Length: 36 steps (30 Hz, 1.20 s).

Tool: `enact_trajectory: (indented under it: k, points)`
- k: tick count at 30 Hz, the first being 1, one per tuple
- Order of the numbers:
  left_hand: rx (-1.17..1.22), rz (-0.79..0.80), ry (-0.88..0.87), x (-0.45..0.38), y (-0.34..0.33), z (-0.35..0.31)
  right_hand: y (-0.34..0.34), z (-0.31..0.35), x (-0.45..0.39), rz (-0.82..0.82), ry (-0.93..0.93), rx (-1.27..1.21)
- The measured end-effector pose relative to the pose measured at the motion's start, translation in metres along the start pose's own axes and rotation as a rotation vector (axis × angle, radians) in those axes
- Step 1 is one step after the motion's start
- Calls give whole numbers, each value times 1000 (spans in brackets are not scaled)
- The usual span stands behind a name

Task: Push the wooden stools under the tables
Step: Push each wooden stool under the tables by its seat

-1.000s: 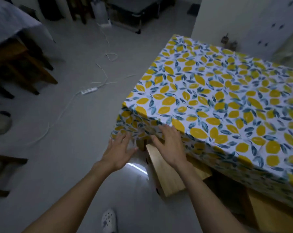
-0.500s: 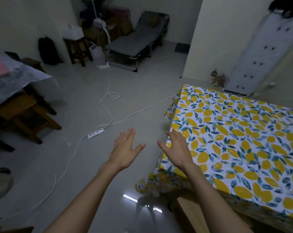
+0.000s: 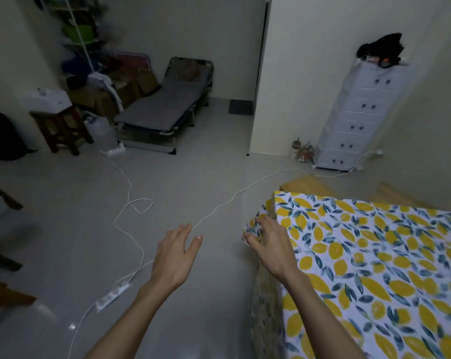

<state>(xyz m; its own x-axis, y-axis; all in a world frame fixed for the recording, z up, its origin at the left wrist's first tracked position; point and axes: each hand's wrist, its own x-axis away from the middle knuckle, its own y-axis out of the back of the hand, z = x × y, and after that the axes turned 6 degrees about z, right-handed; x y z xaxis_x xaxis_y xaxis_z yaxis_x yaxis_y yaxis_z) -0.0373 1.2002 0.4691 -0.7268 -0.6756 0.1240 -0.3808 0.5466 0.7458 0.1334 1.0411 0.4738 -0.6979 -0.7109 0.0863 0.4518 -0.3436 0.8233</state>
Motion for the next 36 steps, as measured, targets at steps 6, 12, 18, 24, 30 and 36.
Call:
enact_trajectory:
  k: [6, 12, 18, 24, 30, 36]
  points:
    - [-13, 88, -47, -153, 39, -8, 16, 25, -126, -66, -48, -15]
    - [11, 99, -193, -298, 50, -9, 16, 21, -250, -128, -131, -6]
    - [17, 263, -397, -455, 61, -34, 28, 12, -360, -217, -325, -22]
    - [-32, 458, -578, -586, 34, -91, 57, -13, -440, -323, -511, -25]
    - [-32, 608, -751, -700, -31, -179, 105, -76, -512, -463, -653, -22]
    - [-70, 764, -877, -794, -100, -274, 156, -156, -578, -584, -803, -63]
